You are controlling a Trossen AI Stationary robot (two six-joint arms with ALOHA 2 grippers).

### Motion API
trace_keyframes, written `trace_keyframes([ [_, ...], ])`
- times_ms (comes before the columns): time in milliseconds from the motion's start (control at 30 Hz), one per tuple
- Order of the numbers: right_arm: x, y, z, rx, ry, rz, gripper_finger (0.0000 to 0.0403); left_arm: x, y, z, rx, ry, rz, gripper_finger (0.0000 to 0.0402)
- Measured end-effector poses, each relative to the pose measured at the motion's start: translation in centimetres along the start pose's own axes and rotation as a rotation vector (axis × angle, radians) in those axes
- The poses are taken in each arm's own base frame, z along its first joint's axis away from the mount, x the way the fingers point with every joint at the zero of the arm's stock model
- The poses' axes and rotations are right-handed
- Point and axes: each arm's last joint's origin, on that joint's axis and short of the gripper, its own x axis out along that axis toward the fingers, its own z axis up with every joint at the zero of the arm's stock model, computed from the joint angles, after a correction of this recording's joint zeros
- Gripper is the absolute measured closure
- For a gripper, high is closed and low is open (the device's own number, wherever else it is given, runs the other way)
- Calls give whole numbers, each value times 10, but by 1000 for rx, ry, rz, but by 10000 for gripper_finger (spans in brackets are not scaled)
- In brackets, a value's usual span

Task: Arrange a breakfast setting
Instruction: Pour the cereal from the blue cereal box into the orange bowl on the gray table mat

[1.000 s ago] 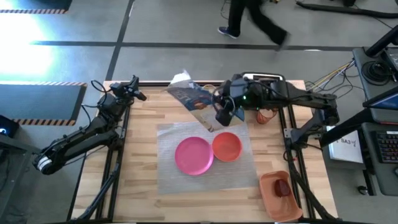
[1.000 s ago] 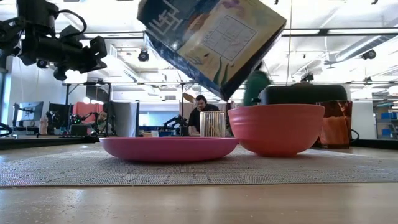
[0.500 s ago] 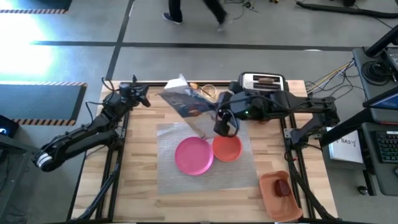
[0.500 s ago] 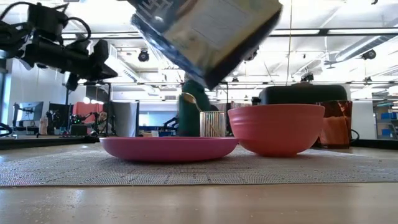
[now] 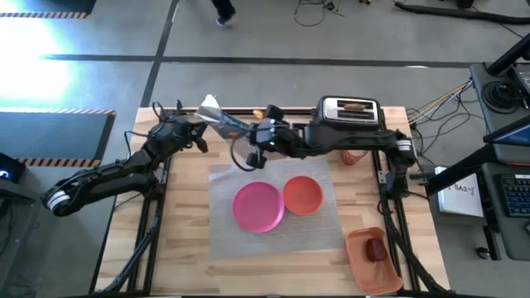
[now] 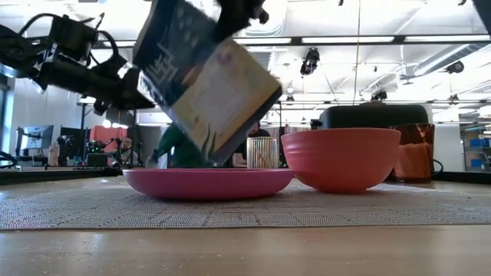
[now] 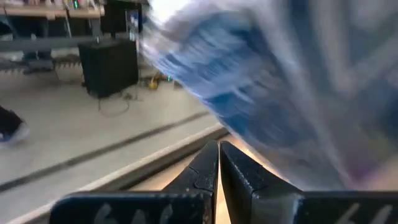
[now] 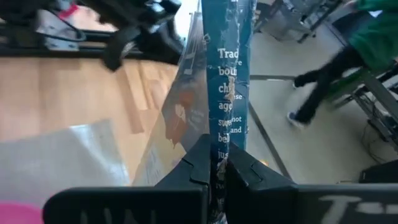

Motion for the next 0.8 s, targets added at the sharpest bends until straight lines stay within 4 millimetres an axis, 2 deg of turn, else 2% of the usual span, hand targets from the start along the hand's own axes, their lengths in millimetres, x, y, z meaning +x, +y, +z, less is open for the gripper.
trace_keyframes([
  [67, 12, 0, -3, 1, 1, -12, 395, -1, 1, -7, 6, 46, 4, 402],
  [200, 23, 0, -1, 10, -34, -25, 395, -4, 3, -20, 9, 84, 38, 402],
  [400, 21, 0, 8, 42, -129, 19, 394, -9, 9, -39, -9, 122, 178, 402],
  [500, 23, 0, 12, 67, -174, 36, 394, -10, 9, -38, -17, 71, 187, 402],
  [800, 60, 23, -8, 60, -172, 37, 394, -12, 9, -36, 28, -9, 176, 402],
])
